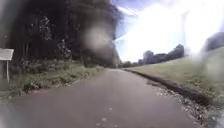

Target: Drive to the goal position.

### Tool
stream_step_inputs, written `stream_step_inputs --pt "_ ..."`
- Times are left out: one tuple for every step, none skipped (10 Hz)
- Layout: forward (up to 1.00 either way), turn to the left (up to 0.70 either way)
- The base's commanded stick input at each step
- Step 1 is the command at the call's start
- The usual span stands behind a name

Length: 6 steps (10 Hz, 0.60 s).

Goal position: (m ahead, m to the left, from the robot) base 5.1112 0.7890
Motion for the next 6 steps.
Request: stream_step_inputs --pt "0.7 0.0" --pt "0.7 0.0" --pt "0.7 0.0" --pt "0.7 0.0" --pt "0.7 0.0" --pt "0.7 0.0"
